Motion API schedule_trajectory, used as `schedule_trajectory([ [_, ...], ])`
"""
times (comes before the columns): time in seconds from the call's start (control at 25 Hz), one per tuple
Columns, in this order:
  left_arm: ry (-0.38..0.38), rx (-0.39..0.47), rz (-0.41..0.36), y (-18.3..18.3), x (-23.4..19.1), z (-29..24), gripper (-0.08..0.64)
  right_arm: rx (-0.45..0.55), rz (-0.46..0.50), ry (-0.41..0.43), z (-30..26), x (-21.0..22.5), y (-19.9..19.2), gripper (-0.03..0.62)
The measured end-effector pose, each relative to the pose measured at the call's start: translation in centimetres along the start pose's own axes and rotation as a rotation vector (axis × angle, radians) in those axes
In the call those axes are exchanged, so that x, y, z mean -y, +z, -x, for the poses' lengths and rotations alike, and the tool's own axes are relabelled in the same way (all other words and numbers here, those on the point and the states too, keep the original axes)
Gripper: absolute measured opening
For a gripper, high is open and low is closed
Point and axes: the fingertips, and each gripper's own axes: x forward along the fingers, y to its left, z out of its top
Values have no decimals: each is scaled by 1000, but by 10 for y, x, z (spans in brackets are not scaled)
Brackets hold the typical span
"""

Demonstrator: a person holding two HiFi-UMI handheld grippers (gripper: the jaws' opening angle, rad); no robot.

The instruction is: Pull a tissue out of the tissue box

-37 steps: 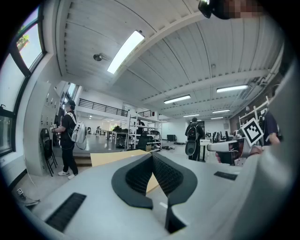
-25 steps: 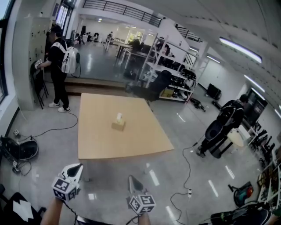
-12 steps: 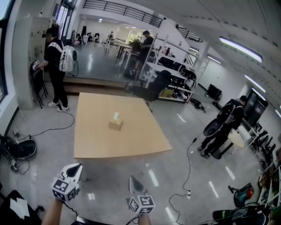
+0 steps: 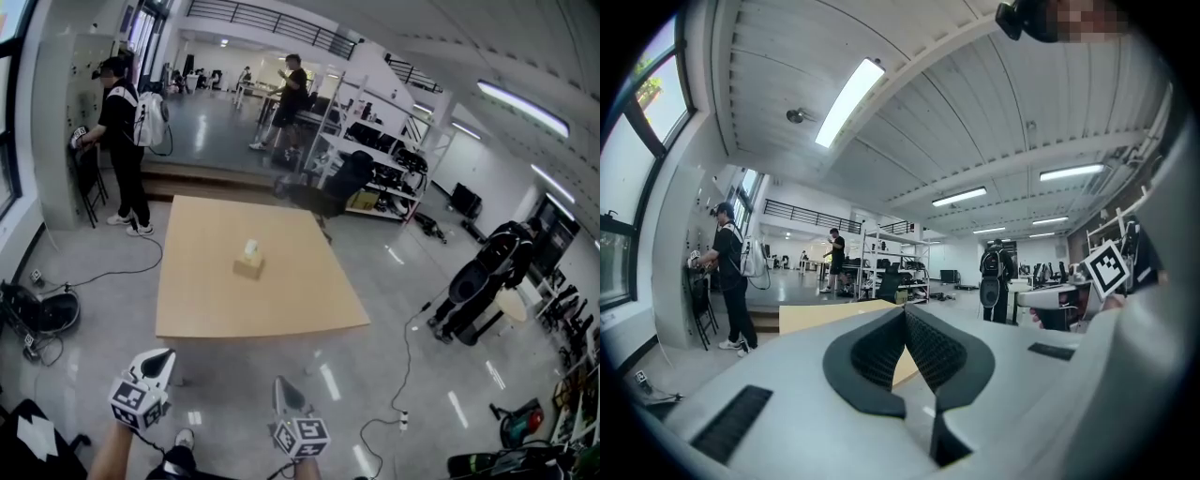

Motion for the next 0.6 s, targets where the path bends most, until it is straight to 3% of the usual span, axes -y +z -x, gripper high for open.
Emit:
schedule_trajectory([
  [0.6,-24,-5,-15,9,-39,-73,8,-9,-9,-11,-71,26,8,11],
])
